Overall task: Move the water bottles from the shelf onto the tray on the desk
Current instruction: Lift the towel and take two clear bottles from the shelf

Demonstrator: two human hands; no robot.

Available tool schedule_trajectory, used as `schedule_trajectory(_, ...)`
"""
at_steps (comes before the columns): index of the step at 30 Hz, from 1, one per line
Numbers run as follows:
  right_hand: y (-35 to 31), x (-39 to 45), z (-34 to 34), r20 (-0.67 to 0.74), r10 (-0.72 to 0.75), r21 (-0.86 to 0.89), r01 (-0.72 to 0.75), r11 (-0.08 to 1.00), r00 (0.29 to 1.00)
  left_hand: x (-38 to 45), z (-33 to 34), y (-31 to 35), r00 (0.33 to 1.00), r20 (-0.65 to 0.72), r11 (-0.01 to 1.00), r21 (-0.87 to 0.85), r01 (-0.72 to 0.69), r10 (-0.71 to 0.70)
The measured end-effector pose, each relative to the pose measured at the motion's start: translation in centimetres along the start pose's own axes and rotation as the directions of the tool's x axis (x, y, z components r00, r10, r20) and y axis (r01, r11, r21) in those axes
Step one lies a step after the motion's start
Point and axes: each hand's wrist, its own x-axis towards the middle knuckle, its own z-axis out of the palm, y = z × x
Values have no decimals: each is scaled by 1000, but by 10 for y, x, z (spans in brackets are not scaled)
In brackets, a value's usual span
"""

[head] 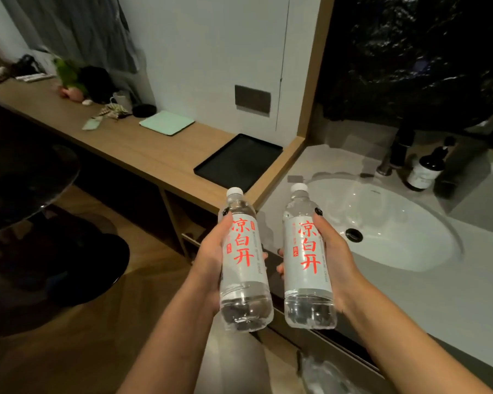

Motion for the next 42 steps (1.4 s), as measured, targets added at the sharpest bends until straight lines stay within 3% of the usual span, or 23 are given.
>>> schedule_trajectory(11, -18, 112, 111, -23, -72, -2, 72, 997, 997, 78, -78, 119, 999, 15, 992, 124, -33, 31)
schedule_trajectory(16, -49, 172, 141, -41, -109, -32, 107, 994, 993, 135, -91, 164, 997, 43, 997, 52, 65, -67)
schedule_trajectory(29, -162, 318, 203, -28, -117, -35, 116, 993, 993, 296, -95, 289, 989, 91, 993, 12, 117, -117)
schedule_trajectory(34, -188, 361, 219, -73, -132, -78, 127, 989, 988, 345, -100, 327, 987, 108, 993, 19, 116, -118)
schedule_trajectory(42, -222, 441, 253, -197, -257, -64, 250, 966, 946, 442, -118, 399, 961, 156, 965, 167, 202, -228)
